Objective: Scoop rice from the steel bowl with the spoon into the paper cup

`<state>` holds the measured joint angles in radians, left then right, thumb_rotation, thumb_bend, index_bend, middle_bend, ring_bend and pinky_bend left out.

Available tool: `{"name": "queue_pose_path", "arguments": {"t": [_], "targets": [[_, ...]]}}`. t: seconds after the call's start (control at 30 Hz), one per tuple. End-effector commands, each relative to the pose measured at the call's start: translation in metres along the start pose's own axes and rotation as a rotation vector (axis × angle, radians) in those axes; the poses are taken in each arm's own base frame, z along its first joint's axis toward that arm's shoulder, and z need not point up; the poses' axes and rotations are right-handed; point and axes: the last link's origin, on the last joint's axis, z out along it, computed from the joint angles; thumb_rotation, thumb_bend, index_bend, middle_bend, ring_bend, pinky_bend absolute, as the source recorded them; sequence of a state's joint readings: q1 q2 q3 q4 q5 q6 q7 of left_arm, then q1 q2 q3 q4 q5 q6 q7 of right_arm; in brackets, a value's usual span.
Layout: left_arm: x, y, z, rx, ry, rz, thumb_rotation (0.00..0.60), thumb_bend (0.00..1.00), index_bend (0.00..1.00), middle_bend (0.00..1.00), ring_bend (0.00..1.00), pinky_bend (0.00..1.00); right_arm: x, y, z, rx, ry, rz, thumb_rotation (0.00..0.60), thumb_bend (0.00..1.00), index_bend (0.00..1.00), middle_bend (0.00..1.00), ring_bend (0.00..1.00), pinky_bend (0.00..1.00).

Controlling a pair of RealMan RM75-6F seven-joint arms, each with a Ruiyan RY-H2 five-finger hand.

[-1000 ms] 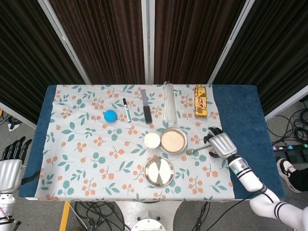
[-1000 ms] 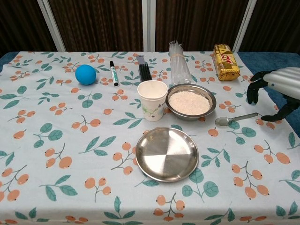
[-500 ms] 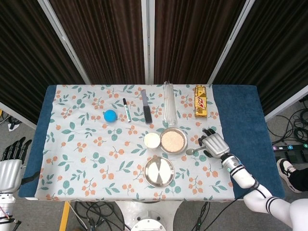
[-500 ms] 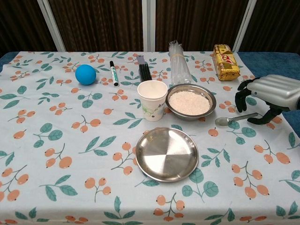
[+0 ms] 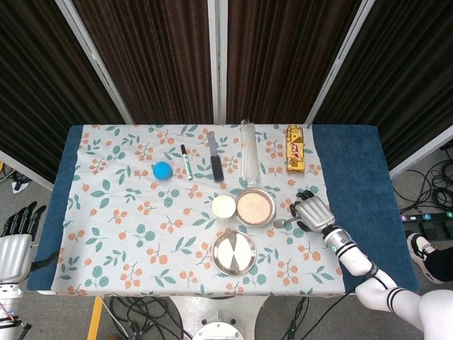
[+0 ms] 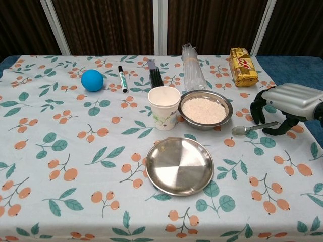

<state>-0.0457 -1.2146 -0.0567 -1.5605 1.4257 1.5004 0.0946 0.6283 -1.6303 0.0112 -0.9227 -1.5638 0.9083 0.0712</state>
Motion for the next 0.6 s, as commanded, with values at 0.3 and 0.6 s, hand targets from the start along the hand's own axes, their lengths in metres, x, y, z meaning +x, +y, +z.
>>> {"name": "queue_pose_path", "arguments": {"t": [0.3,0.6], "targets": [[-0.0025,-0.0013,0.0,0.006,-0.005,-0.004,0.6,0.05,0.13,0.13,0.08,0.12,-0.0022,-0.0005,0.001,0.002,-0.015,0.0,0.6,0.28,0.51,0.52,0.2,0.2],[-0.0032,-0.0022,-0.0008,0.007,-0.004,-0.007,0.6,0.05,0.13,0.13,0.08,0.12,-0.001,-0.0029,0.0046,0.006,-0.018,-0.004,0.6,0.31,0.54,0.55,0.23,0.21]]}}
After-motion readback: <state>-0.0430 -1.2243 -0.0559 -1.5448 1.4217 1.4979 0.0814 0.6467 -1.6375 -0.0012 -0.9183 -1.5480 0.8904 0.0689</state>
